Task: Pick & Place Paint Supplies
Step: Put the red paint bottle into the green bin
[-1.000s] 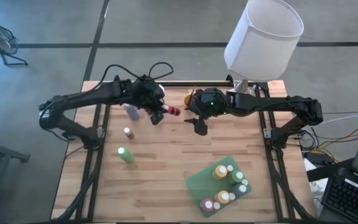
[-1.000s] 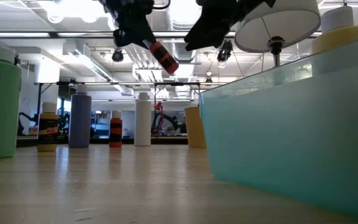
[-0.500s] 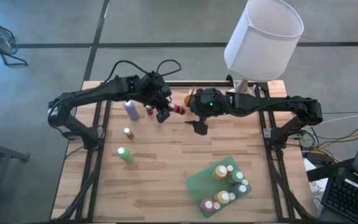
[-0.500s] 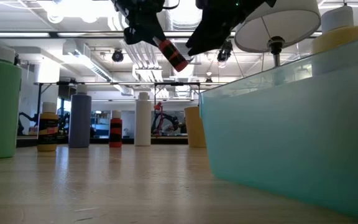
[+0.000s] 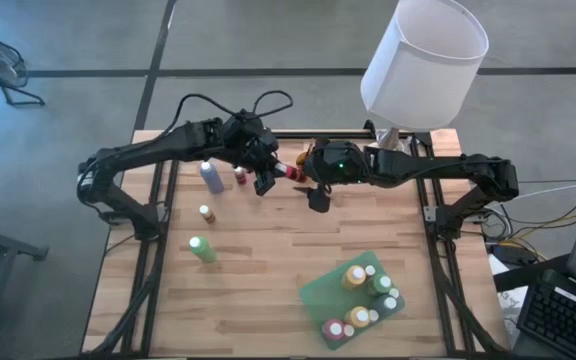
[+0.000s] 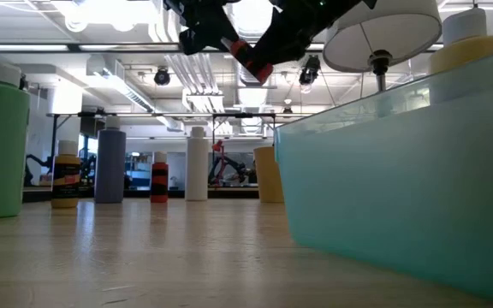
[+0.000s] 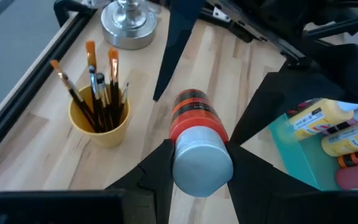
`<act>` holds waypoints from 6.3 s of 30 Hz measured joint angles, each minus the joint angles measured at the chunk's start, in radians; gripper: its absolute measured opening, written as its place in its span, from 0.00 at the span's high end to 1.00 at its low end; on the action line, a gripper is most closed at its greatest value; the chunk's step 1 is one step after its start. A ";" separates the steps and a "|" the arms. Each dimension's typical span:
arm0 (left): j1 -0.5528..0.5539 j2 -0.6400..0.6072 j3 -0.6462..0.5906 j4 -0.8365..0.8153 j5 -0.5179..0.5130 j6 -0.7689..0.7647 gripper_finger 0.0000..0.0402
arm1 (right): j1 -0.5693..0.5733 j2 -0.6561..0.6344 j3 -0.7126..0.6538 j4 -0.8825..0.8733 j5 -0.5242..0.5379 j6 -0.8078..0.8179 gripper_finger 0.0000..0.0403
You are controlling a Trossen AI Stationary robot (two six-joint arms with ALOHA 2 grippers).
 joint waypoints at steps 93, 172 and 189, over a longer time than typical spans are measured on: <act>0.000 -0.004 0.030 0.027 0.037 0.037 0.67 | 0.000 -0.002 0.000 0.024 0.070 -0.041 0.66; -0.083 -0.036 -0.614 1.498 -0.011 0.100 0.31 | 0.006 -0.265 -0.577 0.931 -0.166 0.115 0.67; -0.095 -0.035 -0.622 1.474 0.012 0.069 0.31 | 0.006 -0.263 -0.575 0.934 -0.163 0.107 0.66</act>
